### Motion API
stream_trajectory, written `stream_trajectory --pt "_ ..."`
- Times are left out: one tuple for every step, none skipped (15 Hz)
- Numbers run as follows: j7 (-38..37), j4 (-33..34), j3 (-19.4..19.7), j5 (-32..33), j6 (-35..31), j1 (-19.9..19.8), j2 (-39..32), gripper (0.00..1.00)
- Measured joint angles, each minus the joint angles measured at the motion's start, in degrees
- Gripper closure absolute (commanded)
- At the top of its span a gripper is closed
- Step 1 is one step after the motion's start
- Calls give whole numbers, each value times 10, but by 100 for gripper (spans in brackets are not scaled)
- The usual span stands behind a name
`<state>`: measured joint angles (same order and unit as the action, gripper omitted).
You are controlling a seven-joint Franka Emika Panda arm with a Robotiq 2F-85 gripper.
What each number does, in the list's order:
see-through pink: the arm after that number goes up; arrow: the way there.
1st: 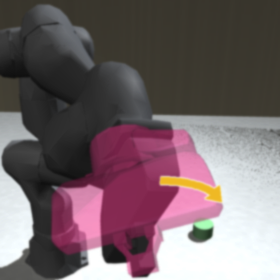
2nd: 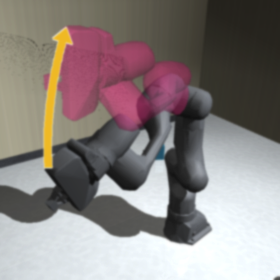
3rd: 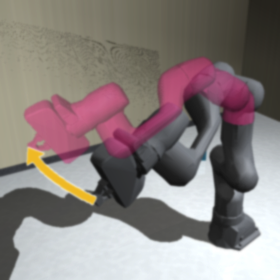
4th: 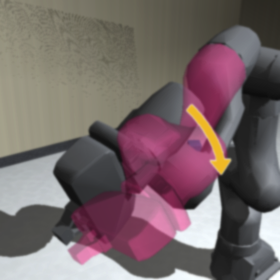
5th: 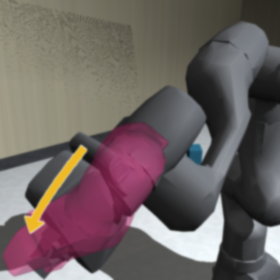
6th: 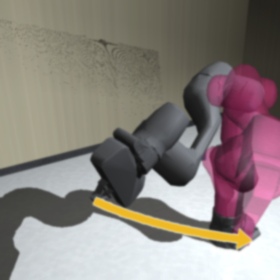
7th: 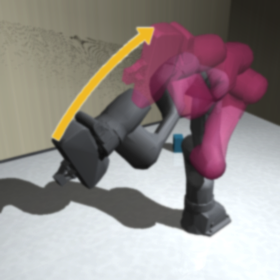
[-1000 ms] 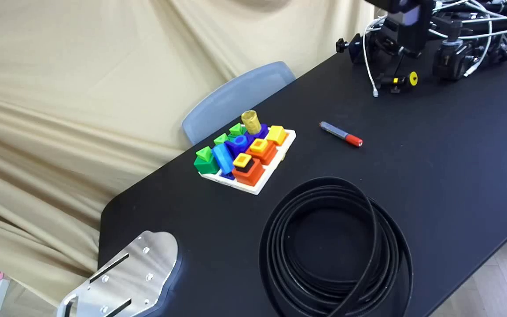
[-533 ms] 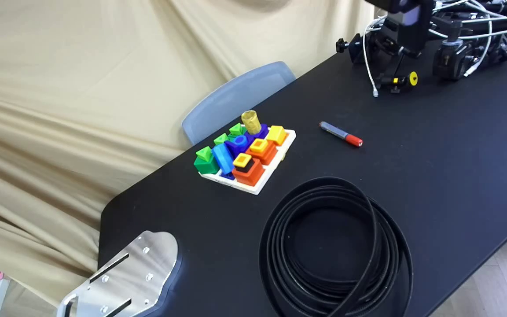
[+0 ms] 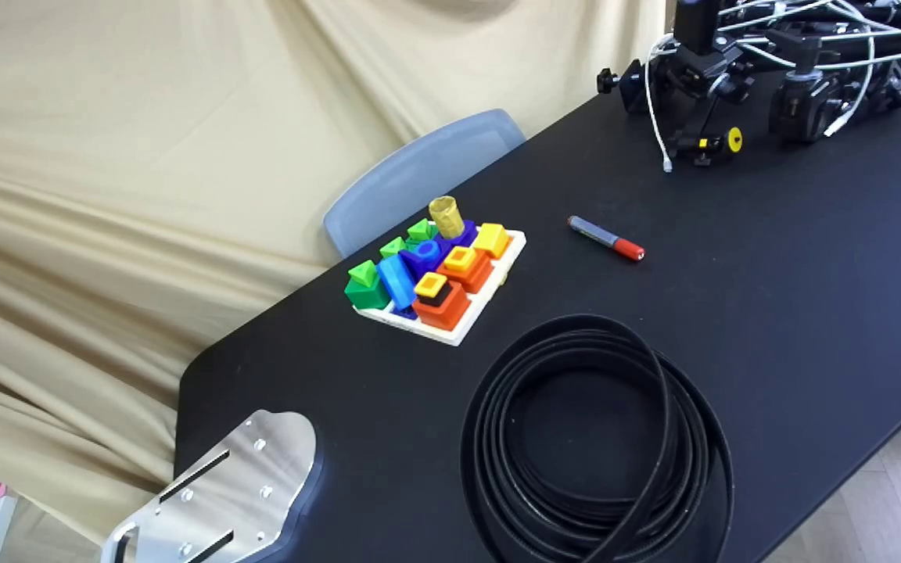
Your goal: Move the marker towards you
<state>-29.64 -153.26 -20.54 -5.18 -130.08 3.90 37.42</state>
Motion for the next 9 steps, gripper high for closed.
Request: stream_trajectory --pt "17 0 13 5 -18 -5 -10 0" --pt "34 0 24 11 -36 -11 -22 0" --pt "52 0 35 17 -53 -16 -36 0" --pt "72 0 47 21 -70 -20 -52 0" --pt "94 2 59 24 -86 -22 -70 0" --pt "117 4 72 27 -102 -23 -89 0" --pt "144 7 86 28 -118 -22 -110 0" --pt "171 11 98 28 -131 -21 -131 0" --pt "198 17 110 28 -143 -20 -153 0"
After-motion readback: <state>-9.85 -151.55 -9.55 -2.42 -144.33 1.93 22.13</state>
